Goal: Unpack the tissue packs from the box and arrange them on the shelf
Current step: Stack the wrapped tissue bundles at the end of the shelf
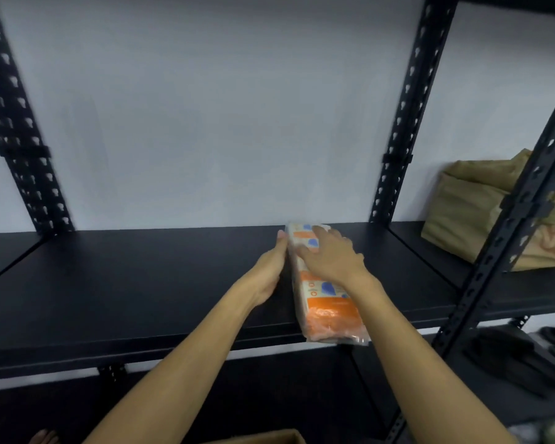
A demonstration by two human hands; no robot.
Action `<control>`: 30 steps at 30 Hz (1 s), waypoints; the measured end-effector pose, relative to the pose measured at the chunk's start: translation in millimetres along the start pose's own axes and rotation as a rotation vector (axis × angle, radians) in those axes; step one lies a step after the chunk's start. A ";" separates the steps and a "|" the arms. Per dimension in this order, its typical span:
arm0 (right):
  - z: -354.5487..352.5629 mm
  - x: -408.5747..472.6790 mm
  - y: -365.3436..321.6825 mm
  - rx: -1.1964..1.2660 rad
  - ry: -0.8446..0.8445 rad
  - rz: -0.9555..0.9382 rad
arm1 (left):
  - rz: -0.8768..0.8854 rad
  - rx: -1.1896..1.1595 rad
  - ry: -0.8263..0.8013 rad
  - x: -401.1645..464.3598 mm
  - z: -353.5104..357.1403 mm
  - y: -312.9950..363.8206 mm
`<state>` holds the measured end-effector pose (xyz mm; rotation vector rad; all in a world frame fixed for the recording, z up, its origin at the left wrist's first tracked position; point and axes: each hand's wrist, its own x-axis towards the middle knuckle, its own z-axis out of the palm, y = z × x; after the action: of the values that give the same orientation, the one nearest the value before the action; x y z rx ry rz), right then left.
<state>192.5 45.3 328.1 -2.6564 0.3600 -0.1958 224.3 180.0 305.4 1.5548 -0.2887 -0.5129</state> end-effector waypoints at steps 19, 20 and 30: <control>-42.9 60.3 111.0 -0.110 -0.006 0.064 | 0.026 1.237 0.068 123.2 5.7 -23.1; -47.9 67.2 122.3 -0.105 0.003 0.076 | 0.014 1.233 0.064 130.4 12.8 -22.0; -73.8 122.3 177.6 -0.093 0.006 0.105 | -0.016 1.355 0.205 154.3 45.2 -41.2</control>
<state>256.0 -173.6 323.0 -2.7199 0.5207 -0.1575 330.0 68.1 243.3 2.8945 -0.5120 -0.1056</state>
